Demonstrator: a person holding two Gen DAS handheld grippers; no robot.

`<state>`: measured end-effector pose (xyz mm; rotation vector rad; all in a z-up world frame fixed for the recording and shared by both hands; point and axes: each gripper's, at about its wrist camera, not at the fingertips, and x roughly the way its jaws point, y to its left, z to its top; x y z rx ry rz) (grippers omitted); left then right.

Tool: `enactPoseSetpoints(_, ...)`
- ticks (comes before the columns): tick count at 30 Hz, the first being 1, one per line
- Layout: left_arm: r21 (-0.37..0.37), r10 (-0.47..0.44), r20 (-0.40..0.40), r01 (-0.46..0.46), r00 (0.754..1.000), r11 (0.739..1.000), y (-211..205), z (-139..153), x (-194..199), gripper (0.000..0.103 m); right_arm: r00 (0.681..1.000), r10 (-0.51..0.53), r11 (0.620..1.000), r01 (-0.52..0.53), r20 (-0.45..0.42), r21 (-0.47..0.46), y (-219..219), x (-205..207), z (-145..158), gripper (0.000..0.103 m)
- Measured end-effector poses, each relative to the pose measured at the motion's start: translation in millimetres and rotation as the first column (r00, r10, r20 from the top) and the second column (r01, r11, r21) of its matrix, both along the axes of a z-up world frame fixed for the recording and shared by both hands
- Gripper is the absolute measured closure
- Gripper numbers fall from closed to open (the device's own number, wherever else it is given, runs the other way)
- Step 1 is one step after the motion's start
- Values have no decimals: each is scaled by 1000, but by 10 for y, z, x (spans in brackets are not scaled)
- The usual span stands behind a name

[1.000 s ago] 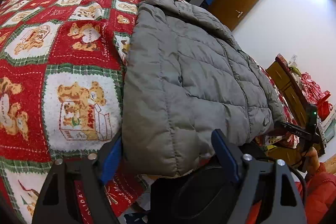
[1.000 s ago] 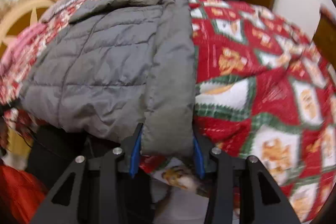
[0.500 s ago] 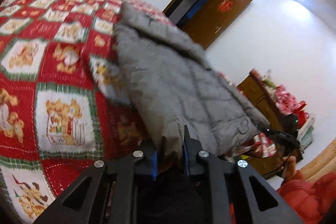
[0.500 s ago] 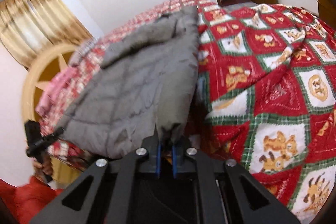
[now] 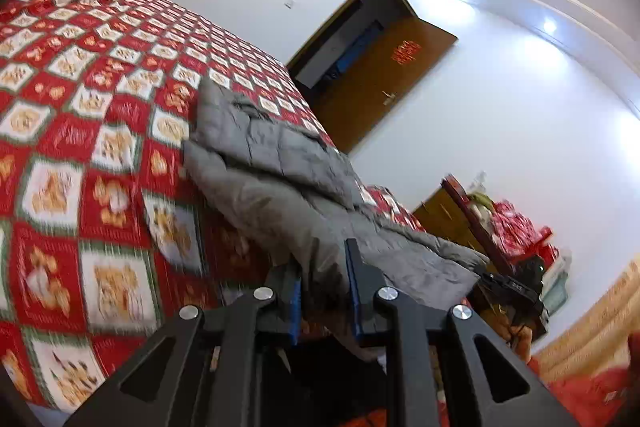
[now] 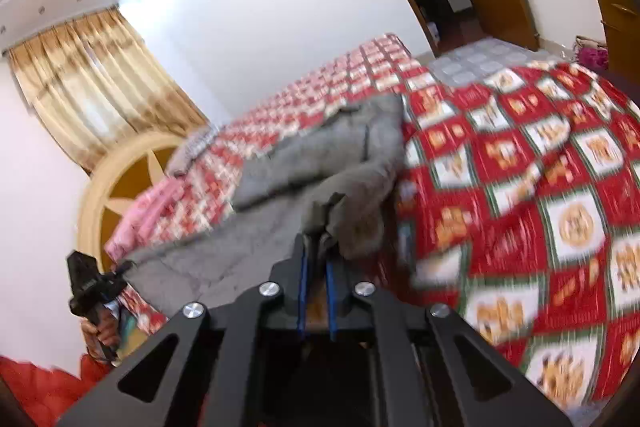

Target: Fold large clothes

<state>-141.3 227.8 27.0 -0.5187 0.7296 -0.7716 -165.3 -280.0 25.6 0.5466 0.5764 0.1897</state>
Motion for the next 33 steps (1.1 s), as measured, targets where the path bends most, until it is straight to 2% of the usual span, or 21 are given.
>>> enactPoseSetpoints(6, -38, 82, -88, -86, 993, 996, 39, 133, 560, 85, 999, -23, 999, 21, 45, 34, -124, 494, 228, 93)
enactPoseSetpoints(10, 40, 123, -75, -120, 990, 992, -101, 220, 909, 85, 998, -42, 999, 40, 51, 33, -198, 804, 313, 93)
enactPoseSetpoints(14, 60, 156, -98, -150, 983, 987, -184, 262, 1220, 85, 996, -78, 996, 76, 48, 56, -319, 1115, 322, 93)
enactPoseSetpoints(18, 113, 211, -98, -200, 973, 973, -310, 280, 1635, 85, 992, -116, 992, 114, 42, 52, -397, 1552, 325, 93)
enactPoseSetpoints(22, 181, 282, -108, -260, 953, 949, -428, 159, 2032, 85, 986, -163, 986, 164, 36, -9, -406, 1959, 314, 93)
enactPoseSetpoints(28, 203, 330, -149, -298, 932, 933, -490, -4, 2436, 85, 975, -220, 971, 220, 14, -90, -464, 2399, 227, 94)
enactPoseSetpoints(33, 238, 366, -147, -326, 919, 915, -574, -90, 2741, 85, 970, -240, 964, 237, -19, -119, -526, 2776, 74, 95)
